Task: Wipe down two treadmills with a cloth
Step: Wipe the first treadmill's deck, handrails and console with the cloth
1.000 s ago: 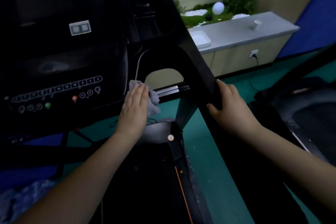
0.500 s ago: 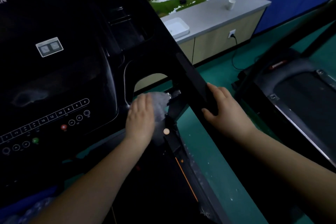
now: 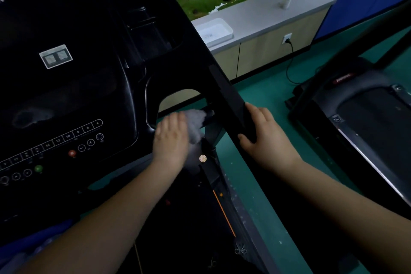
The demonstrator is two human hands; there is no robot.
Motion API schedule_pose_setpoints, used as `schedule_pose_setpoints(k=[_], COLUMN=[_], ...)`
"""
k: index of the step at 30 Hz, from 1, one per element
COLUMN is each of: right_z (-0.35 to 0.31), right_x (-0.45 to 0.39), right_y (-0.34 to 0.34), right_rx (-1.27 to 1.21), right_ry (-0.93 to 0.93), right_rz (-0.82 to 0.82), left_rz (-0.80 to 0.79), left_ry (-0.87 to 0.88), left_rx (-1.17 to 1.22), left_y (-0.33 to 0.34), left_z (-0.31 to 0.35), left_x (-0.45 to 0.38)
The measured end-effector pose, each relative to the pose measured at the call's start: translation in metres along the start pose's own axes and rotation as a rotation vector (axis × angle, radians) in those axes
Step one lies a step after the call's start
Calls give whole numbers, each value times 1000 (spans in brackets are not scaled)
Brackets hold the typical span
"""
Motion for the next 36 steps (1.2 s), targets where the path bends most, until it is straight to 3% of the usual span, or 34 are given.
schedule_pose_setpoints(k=[3, 6, 11, 16, 19, 22, 26, 29, 36], right_z=[-1, 0, 2, -1, -5, -16, -32, -35, -38], right_x=[1, 0, 0, 1, -4, -18, -36, -36, -34], right_y=[1, 3, 4, 0, -1, 1, 9, 13, 14], right_rx=[8, 5, 2, 15, 92, 117, 97, 147, 216], right_ry=[-9, -9, -8, 21, 34, 62, 84, 121, 139], right_rz=[7, -1, 4, -28, -27, 4, 40, 73, 96], left_rz=[20, 62, -21, -31, 191, 346, 160, 167, 100], left_ry=[-89, -97, -18, -10, -33, -205, -272, -282, 65], left_rx=[-10, 35, 27, 41, 135, 203, 131, 164, 141], left_y=[4, -5, -12, -6, -20, -30, 6, 9, -7], left_z=[-23, 11, 65, -5, -53, -97, -126, -109, -67], left_x=[18, -5, -42, 5, 44, 89, 113, 87, 13])
Point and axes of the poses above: each hand's wrist, its own x-axis away from the middle knuckle, its own y-axis out of the palm, z = x × y, the point moved 3 cm from there along -x, towards the middle knuckle, and after that the axes turned 6 degrees about x, right-handed, at the moved point
